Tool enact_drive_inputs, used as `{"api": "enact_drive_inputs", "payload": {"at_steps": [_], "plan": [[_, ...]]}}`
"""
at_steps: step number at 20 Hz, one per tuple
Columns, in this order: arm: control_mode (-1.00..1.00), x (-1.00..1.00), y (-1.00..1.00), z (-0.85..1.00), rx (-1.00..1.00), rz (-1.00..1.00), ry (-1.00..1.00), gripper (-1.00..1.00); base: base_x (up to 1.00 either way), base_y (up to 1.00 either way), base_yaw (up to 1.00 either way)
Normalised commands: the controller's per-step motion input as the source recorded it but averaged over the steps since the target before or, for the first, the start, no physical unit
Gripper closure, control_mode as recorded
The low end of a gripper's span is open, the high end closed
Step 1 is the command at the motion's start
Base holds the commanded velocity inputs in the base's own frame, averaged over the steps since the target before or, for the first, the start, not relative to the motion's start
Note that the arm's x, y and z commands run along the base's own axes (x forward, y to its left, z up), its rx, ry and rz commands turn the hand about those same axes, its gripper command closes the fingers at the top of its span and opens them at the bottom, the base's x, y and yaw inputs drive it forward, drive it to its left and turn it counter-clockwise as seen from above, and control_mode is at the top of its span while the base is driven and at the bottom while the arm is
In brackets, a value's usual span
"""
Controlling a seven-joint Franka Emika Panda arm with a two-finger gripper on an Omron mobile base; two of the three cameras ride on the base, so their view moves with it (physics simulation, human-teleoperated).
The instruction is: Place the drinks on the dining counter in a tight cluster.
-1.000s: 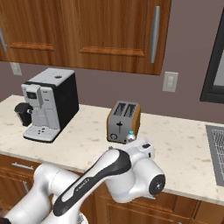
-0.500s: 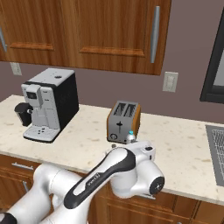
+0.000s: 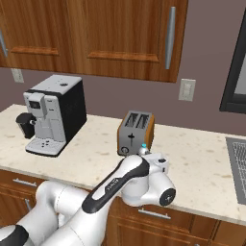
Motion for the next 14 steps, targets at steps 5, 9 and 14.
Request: {"api": "enact_drive_inputs", "payload": {"at_steps": [5,9,14], "plan": [[-1.00,0.35,-0.10,-0.28,0.00,-0.03,0.00,-1.00,0.00,0.00,0.00],[-1.00,0.27,-0.12,-0.29,0.00,-0.03,0.00,-1.00,0.00,0.00,0.00],[-1.00,0.24,-0.15,-0.26,0.00,-0.02,0.00,-1.00,0.00,0.00,0.00]]}}
